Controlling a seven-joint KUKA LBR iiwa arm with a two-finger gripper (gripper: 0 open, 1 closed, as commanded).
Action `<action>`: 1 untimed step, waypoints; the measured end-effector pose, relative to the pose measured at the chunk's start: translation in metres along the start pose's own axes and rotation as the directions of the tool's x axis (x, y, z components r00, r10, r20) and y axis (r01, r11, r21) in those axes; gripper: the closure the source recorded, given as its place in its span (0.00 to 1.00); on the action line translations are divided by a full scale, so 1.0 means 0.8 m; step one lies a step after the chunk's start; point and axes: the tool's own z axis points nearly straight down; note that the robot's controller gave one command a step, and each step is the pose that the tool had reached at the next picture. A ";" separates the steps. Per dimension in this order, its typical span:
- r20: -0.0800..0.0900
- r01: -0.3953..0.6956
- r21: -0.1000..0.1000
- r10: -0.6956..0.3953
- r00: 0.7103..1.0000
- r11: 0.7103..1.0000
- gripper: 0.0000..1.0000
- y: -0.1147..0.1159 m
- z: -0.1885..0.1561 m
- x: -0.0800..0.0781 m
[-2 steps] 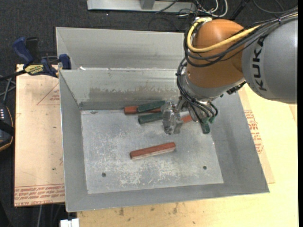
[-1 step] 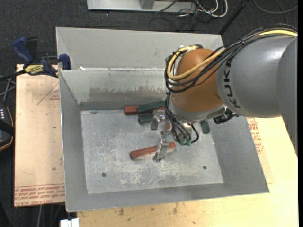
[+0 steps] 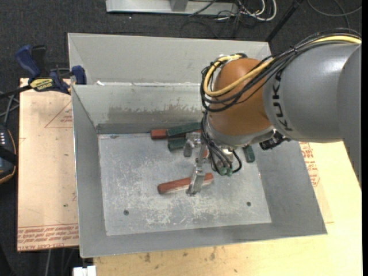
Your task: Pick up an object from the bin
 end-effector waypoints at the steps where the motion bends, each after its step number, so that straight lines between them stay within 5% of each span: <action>1: 0.004 0.341 -0.003 -0.341 0.940 0.940 1.00 -0.024 0.110 -0.023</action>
Offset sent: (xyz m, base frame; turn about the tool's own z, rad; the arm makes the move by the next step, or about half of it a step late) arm 0.0000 0.0000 0.0000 0.0000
